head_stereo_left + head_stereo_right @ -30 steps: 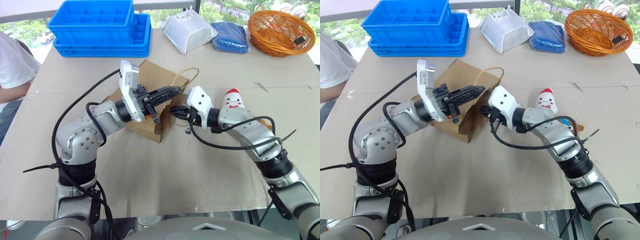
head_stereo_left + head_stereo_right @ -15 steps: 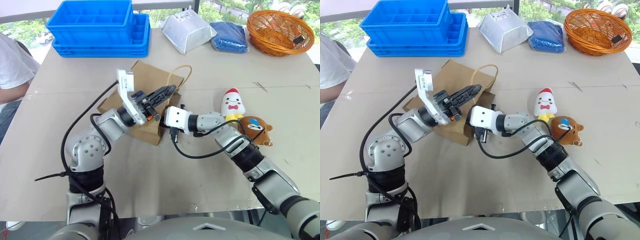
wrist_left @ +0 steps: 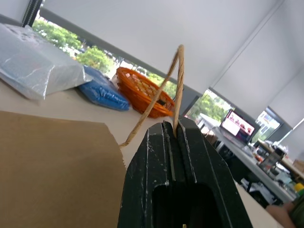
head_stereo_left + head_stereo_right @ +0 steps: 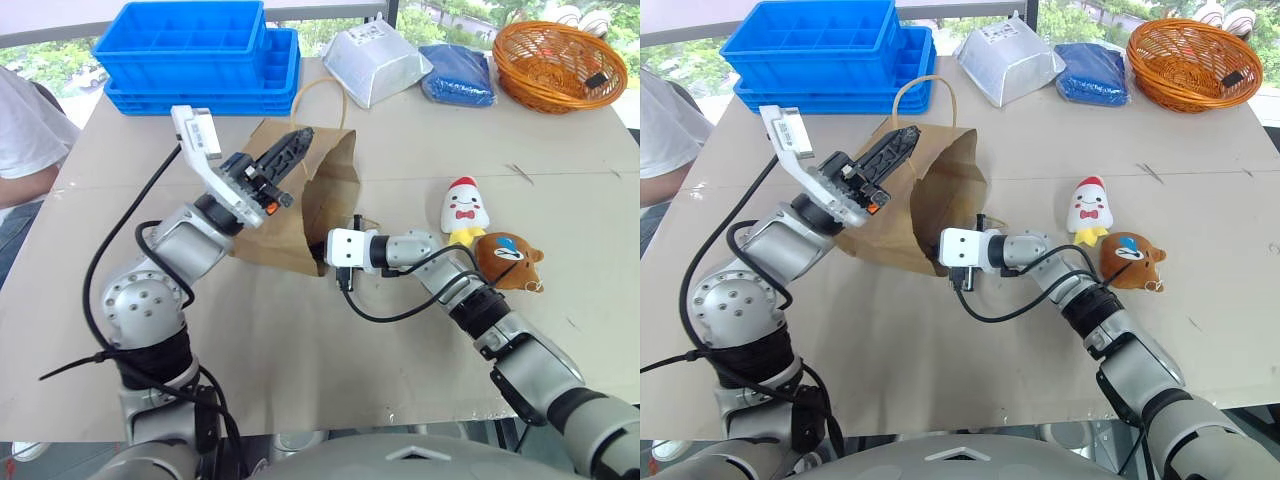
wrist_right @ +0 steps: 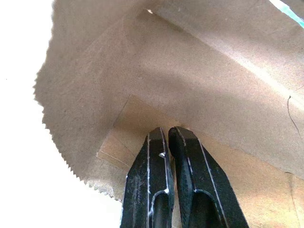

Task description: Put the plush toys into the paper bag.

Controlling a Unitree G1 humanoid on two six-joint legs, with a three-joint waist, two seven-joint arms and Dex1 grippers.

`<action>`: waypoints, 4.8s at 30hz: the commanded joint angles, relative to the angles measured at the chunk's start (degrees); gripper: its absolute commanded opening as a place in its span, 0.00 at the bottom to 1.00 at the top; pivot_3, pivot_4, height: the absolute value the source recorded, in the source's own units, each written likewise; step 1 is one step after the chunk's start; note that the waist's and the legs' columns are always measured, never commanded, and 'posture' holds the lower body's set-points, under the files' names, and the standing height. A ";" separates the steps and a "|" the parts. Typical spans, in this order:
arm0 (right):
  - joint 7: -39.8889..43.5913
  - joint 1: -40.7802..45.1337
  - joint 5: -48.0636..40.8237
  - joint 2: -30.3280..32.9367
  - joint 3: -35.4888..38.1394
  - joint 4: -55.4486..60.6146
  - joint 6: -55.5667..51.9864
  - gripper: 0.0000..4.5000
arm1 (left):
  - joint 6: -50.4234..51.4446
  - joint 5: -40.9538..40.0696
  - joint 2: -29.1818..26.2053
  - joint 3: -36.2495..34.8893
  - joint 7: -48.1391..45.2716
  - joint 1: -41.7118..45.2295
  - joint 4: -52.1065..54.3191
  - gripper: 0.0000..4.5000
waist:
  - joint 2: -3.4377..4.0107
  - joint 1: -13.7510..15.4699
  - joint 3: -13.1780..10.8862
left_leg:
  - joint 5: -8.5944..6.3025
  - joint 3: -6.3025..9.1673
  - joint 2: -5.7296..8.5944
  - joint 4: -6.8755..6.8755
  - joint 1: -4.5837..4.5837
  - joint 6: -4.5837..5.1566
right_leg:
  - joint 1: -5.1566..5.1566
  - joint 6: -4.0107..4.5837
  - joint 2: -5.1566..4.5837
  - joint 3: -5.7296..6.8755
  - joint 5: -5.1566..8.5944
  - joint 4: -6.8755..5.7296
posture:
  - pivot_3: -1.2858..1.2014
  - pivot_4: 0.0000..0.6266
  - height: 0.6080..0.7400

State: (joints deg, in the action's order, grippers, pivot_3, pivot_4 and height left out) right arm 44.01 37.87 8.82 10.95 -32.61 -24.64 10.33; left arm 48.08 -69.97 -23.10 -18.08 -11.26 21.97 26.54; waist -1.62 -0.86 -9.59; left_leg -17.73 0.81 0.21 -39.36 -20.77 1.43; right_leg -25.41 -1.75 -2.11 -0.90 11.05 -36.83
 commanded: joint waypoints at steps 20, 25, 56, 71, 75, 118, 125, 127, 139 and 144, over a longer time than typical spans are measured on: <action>-11.65 -20.18 -28.38 13.54 38.86 69.70 -59.99 0.91 | -12.46 14.76 -4.97 10.54 -31.07 6.65 -9.16 0.00 | 0.06 0.39 -0.05 | 0.03 0.48 0.17 0.07 -0.25 -0.03 | 0.04 0.01 0.15 0.39 0.03 0.12 | 0.52 0.24 1.00; -11.09 -22.52 -34.53 19.67 48.90 74.13 -68.07 0.99 | -15.21 18.91 -6.29 12.27 -38.13 8.42 -12.36 0.00 | 0.07 0.12 -0.05 | -0.08 0.38 0.17 0.07 -0.18 0.19 | 0.04 0.00 0.21 0.41 0.03 0.11 | 0.52 0.24 1.00; -12.38 -40.80 -21.78 37.58 35.30 57.85 -62.65 0.48 | -17.61 30.91 -14.21 12.64 -52.18 12.13 -11.03 0.00 | -0.07 0.28 -0.10 | -0.25 0.15 -0.03 -0.09 -0.22 0.48 | 0.19 -0.25 0.25 0.11 0.17 0.37 | 0.52 0.24 1.00; -10.29 -29.28 -74.90 31.08 59.35 74.52 -65.30 0.01 | -11.23 22.37 -10.08 8.79 -41.53 4.09 -6.68 0.00 | 0.01 0.66 -0.13 | -0.26 0.34 -0.01 -0.07 0.18 0.51 | 0.61 -0.24 0.30 0.37 0.17 0.39 | 0.52 0.24 1.00; -12.98 -13.31 -59.20 24.56 39.83 68.07 -57.84 0.01 | -9.64 20.28 -8.94 8.67 -39.62 4.86 -6.54 0.00 | 0.03 -0.09 -0.13 | -0.25 0.26 0.02 -0.07 0.24 0.50 | 0.59 -0.23 0.31 0.34 0.17 0.34 | 0.52 0.24 1.00; 6.60 -8.56 -23.03 20.69 22.11 49.92 -28.33 0.79 | -11.69 18.28 -2.53 8.89 -31.01 -0.67 -5.99 0.00 | 0.08 0.14 -0.15 | 0.00 0.84 0.32 0.06 -0.24 0.02 | 0.21 -0.18 -0.43 0.63 0.14 0.20 | 0.52 0.24 1.00; -8.38 -19.13 -34.32 26.08 42.18 63.59 -60.07 0.99 | -13.62 19.64 -1.61 9.55 -30.79 0.21 -6.41 0.00 | 0.07 0.74 -0.15 | -0.12 0.86 0.39 0.03 -0.28 0.25 | 0.25 -0.18 -0.50 0.70 0.15 0.22 | 0.52 0.24 1.00; -11.77 -22.04 -30.51 28.57 41.22 62.58 -63.27 0.99 | -13.93 19.83 -1.26 9.80 -30.62 0.47 -6.58 0.00 | 0.08 0.73 -0.15 | -0.13 0.83 0.39 0.03 -0.26 0.26 | 0.25 -0.18 -0.48 0.67 0.15 0.21 | 0.52 0.24 1.00; -21.71 -19.41 -20.20 22.66 31.66 41.38 -60.89 0.54 | -16.23 22.44 -0.15 10.88 -30.88 0.86 -6.85 0.00 | 0.07 0.16 -0.14 | -0.05 0.61 0.36 0.03 -0.14 0.16 | 0.26 -0.19 0.00 0.35 0.16 0.15 | 0.52 0.24 1.00; -20.28 -20.26 -19.51 24.14 33.03 42.43 -56.81 0.07 | -16.36 22.24 0.26 10.81 -30.15 0.08 -6.12 0.00 | 0.08 0.16 -0.14 | -0.12 0.61 0.34 0.03 -0.13 0.27 | 0.26 -0.19 0.03 0.35 0.16 0.15 | 0.52 0.24 1.00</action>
State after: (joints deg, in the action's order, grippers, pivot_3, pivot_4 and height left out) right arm 23.30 17.74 -11.36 34.06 -1.37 16.82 -48.24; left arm 32.86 -47.37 -23.00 -6.24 -41.75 22.09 18.46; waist -1.55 -0.70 -9.72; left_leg -17.85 1.43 0.55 -39.33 -20.90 1.70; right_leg -25.14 -1.95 -2.07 -0.55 11.21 -36.67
